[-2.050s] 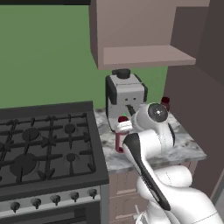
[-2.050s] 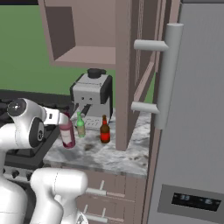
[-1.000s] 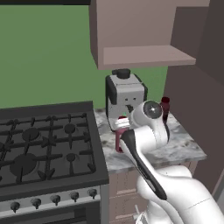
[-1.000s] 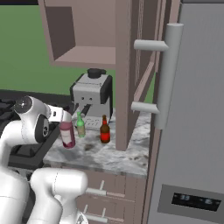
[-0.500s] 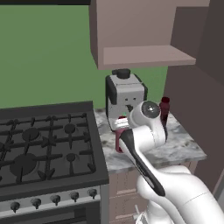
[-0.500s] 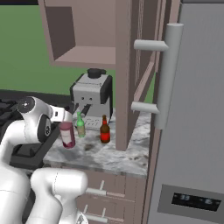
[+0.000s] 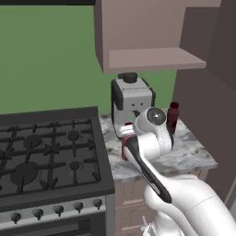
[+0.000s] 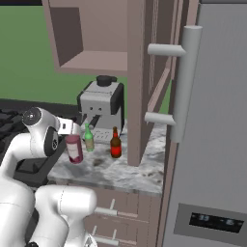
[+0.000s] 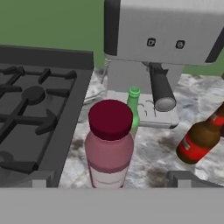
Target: Sort all alcoholic drinks to one cabinet, and non-alcoholic drinks to the other.
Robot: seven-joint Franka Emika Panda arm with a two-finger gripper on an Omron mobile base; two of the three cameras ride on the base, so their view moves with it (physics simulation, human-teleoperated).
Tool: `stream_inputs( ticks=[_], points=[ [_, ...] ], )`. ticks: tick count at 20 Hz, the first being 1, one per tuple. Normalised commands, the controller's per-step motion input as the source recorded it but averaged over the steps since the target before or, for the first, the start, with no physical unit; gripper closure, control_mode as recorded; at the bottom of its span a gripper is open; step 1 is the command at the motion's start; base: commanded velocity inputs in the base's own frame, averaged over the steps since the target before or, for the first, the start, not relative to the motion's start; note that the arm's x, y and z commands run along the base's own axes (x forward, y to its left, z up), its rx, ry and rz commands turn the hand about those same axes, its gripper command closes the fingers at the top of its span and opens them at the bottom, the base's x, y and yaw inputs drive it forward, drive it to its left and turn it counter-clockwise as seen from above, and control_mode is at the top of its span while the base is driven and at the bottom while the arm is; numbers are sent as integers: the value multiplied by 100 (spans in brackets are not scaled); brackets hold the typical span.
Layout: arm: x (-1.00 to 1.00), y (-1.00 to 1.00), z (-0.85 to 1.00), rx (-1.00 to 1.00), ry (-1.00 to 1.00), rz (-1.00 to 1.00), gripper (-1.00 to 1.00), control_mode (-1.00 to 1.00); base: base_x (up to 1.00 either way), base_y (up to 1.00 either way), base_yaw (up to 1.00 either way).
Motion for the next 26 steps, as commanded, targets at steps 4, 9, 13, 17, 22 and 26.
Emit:
stream_inputs(
  ticks=[4, 9, 13, 17, 22, 26],
  points=[
    [9, 7, -9, 0, 0, 0, -100, -100, 0, 0, 0],
    [12, 5, -9, 0, 1, 0, -100, -100, 0, 0, 0],
    [19, 1, -9, 0, 2, 0, -100, -100, 0, 0, 0],
    [23, 0, -8, 0, 3, 0, -100, -100, 0, 0, 0],
    [19, 1, -9, 0, 2, 0, -100, -100, 0, 0, 0],
    [14, 2, -11, 0, 1, 0, -100, -100, 0, 0, 0]
  ],
)
